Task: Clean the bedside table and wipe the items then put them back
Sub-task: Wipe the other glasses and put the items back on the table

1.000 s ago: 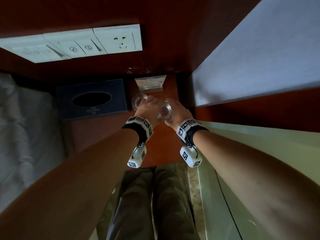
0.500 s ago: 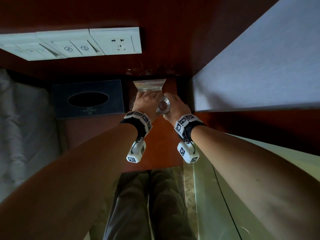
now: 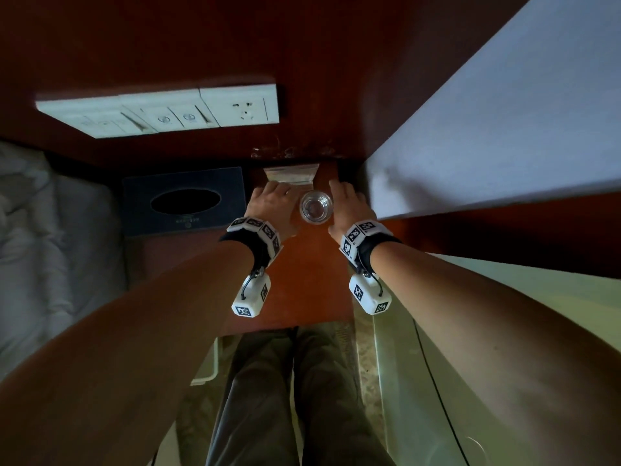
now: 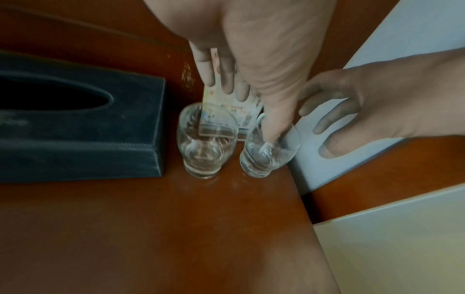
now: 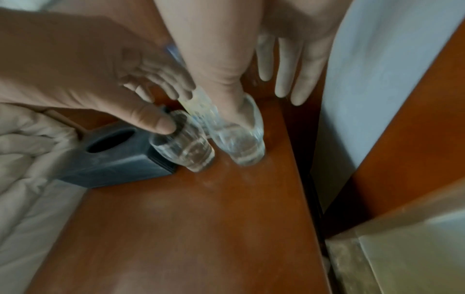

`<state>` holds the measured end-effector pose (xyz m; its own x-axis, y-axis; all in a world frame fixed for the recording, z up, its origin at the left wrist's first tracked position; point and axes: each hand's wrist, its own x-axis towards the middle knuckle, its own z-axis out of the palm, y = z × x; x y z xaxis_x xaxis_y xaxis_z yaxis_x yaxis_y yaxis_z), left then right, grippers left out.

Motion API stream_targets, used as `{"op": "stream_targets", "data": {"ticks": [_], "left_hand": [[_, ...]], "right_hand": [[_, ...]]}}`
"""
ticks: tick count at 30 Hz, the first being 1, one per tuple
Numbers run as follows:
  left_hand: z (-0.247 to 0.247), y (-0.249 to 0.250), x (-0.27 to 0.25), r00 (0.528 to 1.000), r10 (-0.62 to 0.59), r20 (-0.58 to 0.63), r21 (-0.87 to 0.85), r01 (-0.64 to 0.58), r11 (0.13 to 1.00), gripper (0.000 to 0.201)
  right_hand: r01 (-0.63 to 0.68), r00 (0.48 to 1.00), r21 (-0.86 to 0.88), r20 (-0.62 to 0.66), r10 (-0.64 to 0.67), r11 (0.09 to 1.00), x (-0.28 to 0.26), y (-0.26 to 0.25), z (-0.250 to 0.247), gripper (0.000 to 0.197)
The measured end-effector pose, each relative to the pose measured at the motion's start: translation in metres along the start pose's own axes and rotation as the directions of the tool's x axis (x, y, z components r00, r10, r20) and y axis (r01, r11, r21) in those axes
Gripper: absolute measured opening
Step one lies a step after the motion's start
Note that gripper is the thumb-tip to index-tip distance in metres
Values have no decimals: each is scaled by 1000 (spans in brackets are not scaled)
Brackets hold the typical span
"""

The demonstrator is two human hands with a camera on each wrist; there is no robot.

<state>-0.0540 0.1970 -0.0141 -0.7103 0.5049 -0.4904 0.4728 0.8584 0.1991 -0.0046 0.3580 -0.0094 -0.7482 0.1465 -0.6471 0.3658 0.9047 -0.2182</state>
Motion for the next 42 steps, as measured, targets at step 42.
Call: {"op": "stream_targets", "data": {"ticks": [42], "left_hand": [[-92,-173,-621,672,-737,-74,-354,673,649,72]], "right_hand": [[771,574,-505,286,-767,389,-389,-424,22,56]]}}
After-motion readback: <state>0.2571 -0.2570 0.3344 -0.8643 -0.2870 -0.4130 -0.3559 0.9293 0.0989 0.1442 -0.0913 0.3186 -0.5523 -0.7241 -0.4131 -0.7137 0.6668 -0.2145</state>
